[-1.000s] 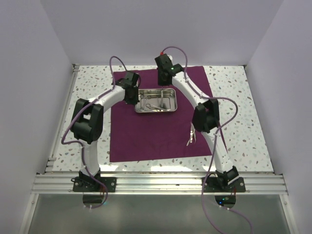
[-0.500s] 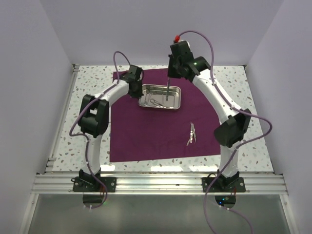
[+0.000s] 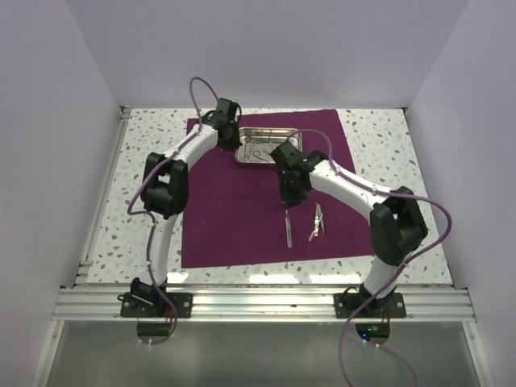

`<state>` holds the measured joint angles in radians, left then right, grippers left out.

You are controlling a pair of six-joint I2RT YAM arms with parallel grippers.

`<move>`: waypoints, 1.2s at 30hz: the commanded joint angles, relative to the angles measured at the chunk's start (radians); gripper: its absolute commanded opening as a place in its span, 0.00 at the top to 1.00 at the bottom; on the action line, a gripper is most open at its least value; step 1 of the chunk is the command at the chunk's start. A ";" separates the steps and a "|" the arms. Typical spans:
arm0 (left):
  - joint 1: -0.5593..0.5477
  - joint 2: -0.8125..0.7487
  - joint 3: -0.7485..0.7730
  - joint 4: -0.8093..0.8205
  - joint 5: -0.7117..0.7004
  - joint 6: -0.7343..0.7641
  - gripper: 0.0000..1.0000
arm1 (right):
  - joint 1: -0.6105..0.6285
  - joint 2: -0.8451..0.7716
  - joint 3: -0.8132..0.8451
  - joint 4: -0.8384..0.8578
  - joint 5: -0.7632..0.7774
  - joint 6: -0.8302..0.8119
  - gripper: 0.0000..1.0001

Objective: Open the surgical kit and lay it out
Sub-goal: Place the medical item in the surgical kit.

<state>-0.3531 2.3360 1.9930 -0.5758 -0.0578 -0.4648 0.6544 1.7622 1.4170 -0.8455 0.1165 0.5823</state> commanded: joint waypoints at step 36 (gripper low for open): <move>0.022 -0.194 -0.266 0.013 -0.005 0.061 1.00 | -0.059 0.371 0.832 -0.070 0.097 -0.127 0.09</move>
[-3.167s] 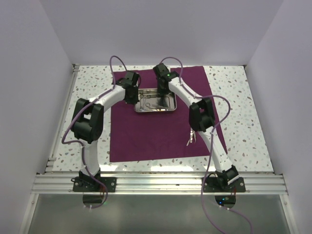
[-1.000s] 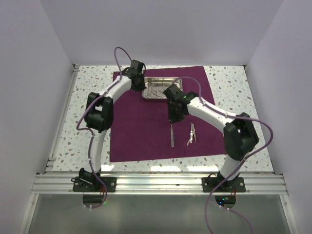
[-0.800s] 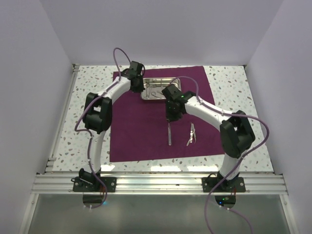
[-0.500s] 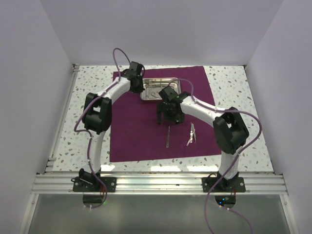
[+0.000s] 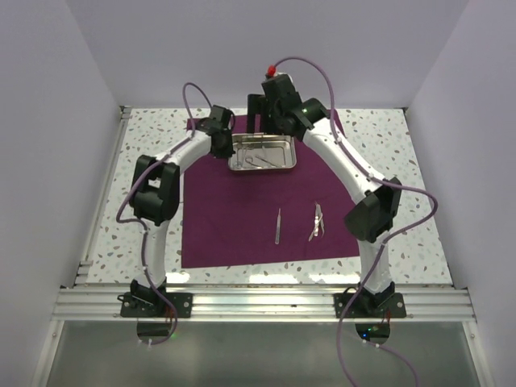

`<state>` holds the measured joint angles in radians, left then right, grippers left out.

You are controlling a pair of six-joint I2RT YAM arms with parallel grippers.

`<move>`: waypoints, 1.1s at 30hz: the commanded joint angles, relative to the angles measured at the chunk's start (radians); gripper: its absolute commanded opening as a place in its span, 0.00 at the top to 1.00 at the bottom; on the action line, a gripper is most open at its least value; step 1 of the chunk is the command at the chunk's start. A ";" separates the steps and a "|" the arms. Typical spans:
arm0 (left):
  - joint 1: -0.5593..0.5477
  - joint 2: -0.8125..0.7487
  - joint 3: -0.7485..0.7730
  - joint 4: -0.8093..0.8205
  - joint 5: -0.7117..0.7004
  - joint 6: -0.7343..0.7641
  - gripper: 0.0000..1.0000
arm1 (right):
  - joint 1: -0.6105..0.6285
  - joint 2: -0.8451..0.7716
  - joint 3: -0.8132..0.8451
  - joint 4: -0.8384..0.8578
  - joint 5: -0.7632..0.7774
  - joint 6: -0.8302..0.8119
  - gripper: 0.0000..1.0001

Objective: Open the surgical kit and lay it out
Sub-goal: Pick up the medical item from the container, then move the container from the surgical kit.

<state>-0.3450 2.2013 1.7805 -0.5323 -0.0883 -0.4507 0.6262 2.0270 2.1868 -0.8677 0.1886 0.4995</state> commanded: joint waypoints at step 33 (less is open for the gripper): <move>0.005 -0.212 -0.257 0.002 0.142 0.093 1.00 | -0.091 0.665 0.304 0.022 0.041 -0.013 0.43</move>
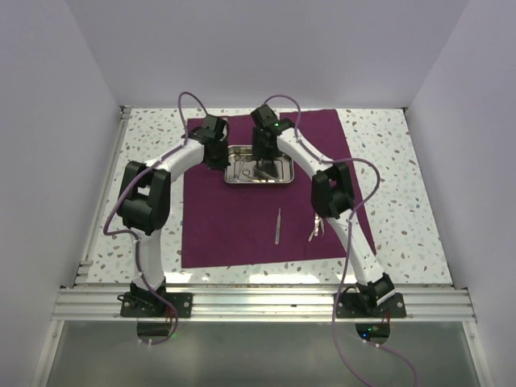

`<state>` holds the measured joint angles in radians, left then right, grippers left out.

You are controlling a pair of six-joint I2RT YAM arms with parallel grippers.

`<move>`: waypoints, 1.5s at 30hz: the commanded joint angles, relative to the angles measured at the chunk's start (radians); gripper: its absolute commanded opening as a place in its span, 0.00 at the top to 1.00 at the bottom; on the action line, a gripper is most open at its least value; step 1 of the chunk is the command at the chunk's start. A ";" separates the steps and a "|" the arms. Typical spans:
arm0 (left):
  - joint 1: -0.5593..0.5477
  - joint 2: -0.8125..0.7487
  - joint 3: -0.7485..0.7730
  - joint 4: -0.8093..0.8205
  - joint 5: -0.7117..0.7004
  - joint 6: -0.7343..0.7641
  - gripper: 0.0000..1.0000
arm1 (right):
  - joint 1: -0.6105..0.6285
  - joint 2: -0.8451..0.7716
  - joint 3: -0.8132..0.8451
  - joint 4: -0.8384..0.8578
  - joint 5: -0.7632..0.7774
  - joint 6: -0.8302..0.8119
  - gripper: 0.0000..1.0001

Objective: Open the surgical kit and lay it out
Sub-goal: Move the container from the surgical kit.

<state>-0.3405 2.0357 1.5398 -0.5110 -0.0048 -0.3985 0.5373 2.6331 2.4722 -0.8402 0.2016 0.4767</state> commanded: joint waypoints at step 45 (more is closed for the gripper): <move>-0.005 0.008 -0.009 0.031 0.101 -0.006 1.00 | 0.001 -0.162 0.157 -0.120 0.160 -0.012 1.00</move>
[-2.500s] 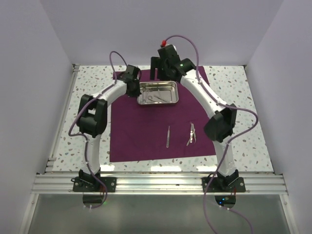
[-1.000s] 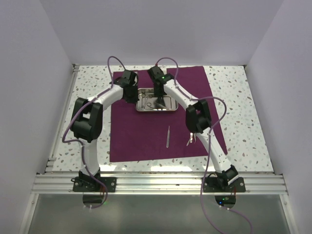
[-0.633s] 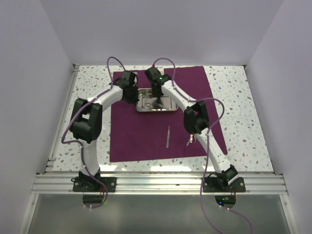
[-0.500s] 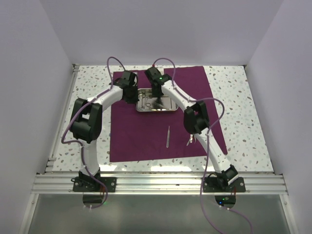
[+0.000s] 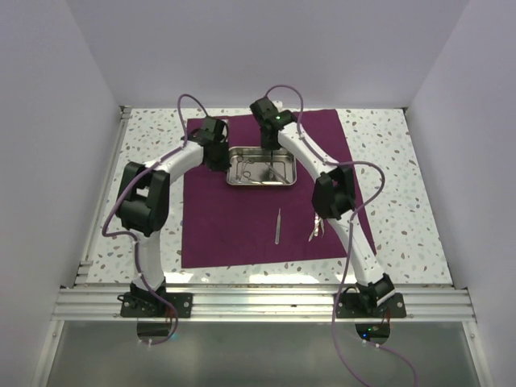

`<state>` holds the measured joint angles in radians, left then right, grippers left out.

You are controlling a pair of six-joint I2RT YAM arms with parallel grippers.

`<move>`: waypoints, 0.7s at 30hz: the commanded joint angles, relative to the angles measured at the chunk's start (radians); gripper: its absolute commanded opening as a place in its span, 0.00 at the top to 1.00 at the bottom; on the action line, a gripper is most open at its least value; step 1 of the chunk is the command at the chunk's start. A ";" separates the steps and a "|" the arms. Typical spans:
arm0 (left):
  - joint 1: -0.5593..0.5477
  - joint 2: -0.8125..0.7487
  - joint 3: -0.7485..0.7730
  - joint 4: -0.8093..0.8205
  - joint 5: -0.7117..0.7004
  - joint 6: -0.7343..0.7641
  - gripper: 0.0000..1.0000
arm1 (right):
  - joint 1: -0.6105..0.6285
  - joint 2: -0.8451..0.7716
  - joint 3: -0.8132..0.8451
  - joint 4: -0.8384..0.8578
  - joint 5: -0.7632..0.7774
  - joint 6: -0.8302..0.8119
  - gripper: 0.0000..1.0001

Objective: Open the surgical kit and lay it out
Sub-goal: Move the container from the surgical kit.

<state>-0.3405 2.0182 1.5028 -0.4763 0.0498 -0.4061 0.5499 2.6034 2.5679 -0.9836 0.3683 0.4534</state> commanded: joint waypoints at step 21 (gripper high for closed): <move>0.000 0.186 0.233 -0.024 0.028 -0.046 1.00 | 0.050 -0.613 -0.481 -0.012 -0.089 0.065 1.00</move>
<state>-0.3408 2.1342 1.6669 -0.4950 0.0757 -0.4133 0.5549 2.1536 2.2169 -0.9836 0.3214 0.4976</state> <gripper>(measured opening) 0.101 0.018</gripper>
